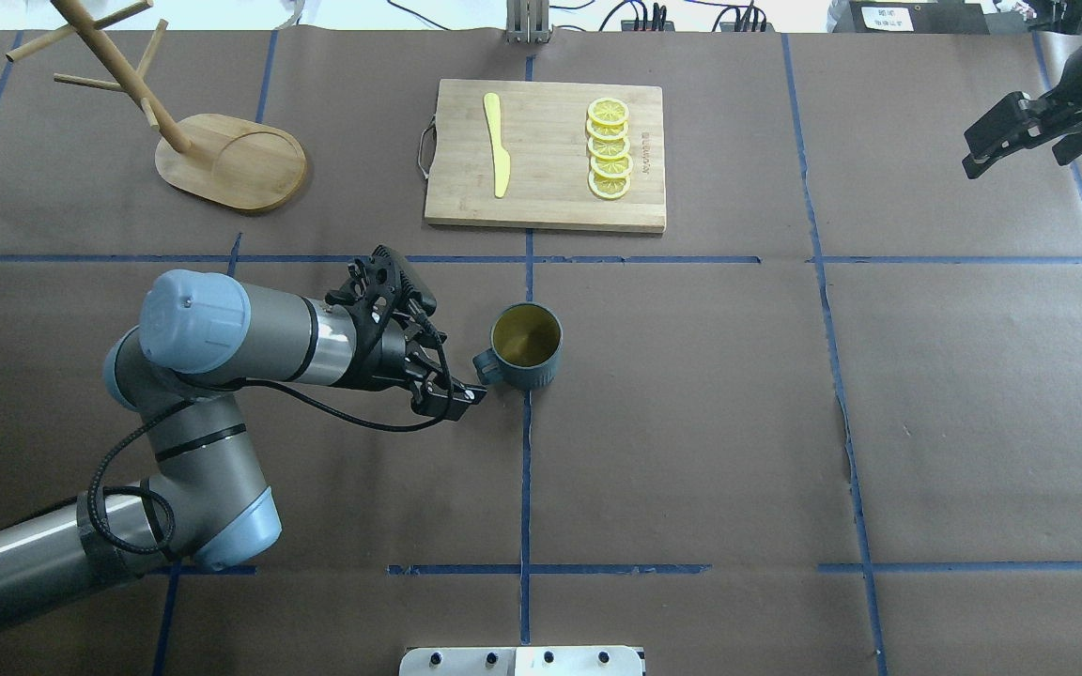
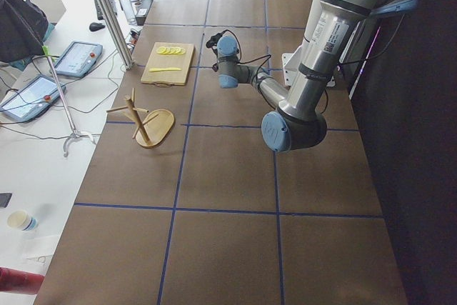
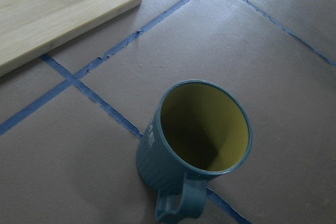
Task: Hang cup on storage rack
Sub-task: 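Move the left gripper toward the mug handle while the right arm withdraws, then grasp the teal mug by its handle with the left gripper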
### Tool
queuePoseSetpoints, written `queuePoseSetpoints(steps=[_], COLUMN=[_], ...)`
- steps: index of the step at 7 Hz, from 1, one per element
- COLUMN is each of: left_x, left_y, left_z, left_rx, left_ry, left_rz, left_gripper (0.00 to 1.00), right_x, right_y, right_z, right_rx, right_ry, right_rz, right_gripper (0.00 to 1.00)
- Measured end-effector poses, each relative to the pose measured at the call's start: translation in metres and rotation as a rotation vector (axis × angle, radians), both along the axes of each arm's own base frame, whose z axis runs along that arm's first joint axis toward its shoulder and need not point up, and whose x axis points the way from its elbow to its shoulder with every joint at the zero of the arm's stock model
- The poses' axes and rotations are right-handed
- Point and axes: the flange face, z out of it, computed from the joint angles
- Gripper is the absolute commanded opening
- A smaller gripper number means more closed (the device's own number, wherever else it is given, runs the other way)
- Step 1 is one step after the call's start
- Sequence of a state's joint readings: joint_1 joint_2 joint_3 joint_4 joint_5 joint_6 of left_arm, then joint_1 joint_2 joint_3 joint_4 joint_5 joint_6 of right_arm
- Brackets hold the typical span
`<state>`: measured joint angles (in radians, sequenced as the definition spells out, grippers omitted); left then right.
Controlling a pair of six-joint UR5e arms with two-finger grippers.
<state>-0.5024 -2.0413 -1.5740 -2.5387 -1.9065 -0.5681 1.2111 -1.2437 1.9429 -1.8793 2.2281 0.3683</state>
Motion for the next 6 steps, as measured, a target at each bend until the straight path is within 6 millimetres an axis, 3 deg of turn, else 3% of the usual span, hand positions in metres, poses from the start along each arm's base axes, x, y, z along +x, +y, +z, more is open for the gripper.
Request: queuePoseSetpoints(steps=[2,4,5,6], left_x=[0.017,0.029,0.035,0.041], left_y=[0.011,0.007,0.004,0.000], left_z=[0.003,0.007,0.007,0.005], left_rx=[0.010,0.008,0.008,0.008], left_ry=[-0.014,-0.030,-0.037,-0.042], left_rz=[-0.009,-0.024,-0.044,-0.056], left_gripper=[0.95,0.95,0.90,0.78], right_x=[0.015,0.020,0.022,0.024], right_y=[0.000,-0.001,-0.001,-0.001], right_z=[0.010,0.012,0.012,0.013], right_rx=[-0.006,-0.009,-0.011,-0.011], right_ry=[-0.017,-0.028,-0.029,-0.029], right_rz=[-0.009,-0.007,-0.004,0.000], right_gripper=[1.00,1.00,1.00,1.00])
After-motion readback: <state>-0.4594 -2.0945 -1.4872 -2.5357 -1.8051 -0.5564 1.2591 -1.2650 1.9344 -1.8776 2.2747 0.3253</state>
